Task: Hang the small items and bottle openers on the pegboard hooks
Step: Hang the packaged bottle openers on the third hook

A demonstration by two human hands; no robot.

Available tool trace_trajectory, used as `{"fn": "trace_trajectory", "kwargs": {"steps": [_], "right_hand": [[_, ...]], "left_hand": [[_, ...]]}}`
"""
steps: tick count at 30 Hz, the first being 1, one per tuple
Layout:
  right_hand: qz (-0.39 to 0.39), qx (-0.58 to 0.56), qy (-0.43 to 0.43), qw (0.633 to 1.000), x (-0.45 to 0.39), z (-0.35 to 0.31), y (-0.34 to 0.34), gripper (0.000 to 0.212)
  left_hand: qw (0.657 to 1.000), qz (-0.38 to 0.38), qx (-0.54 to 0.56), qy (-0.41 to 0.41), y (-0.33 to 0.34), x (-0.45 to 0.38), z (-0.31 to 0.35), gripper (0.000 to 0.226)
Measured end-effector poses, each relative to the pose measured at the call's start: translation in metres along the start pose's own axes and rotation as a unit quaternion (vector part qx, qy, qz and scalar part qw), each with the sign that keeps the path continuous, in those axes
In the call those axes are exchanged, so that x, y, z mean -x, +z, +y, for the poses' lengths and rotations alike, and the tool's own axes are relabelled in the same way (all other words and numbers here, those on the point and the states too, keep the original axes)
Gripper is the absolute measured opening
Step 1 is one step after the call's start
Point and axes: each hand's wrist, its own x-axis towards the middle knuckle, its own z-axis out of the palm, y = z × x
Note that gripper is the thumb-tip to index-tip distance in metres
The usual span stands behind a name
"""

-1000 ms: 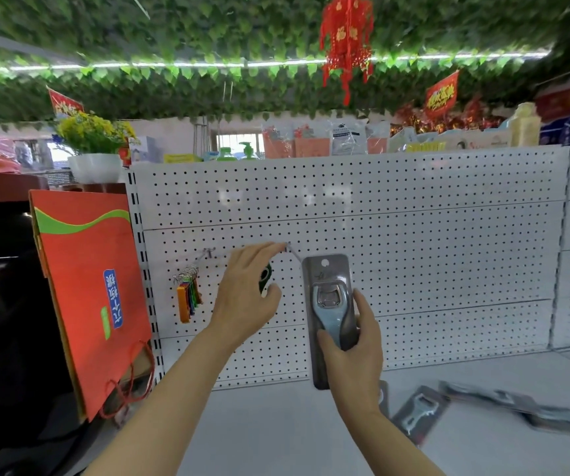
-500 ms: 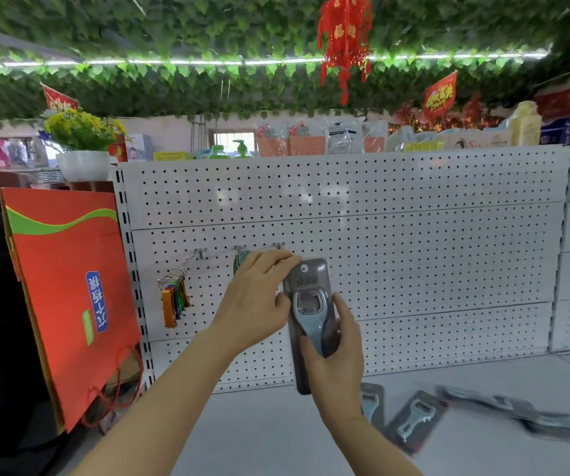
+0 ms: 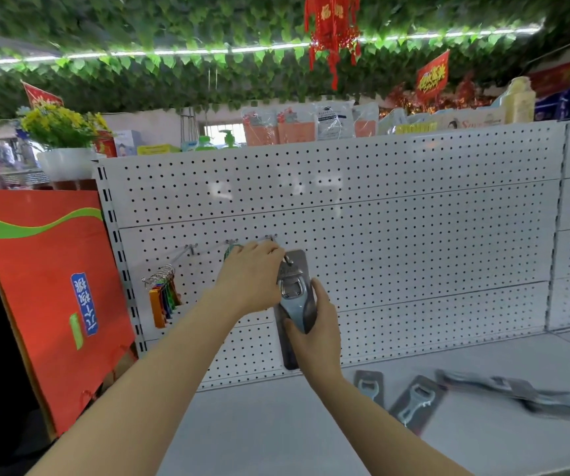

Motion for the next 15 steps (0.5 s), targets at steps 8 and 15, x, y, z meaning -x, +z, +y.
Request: {"fn": "trace_trajectory", "kwargs": {"steps": [8,15], "right_hand": [[0.002,0.076,-0.009,0.997,-0.016,0.01,0.007,0.077],[0.004,0.153,-0.038,0.988,-0.018,0.012,0.004,0.085]], "left_hand": [[0.998,-0.048,-0.037,-0.006,-0.003,-0.015,-0.001,0.055],[0.999,-0.025,-0.033,-0.001,-0.001,-0.008,-0.003,0.056]]}}
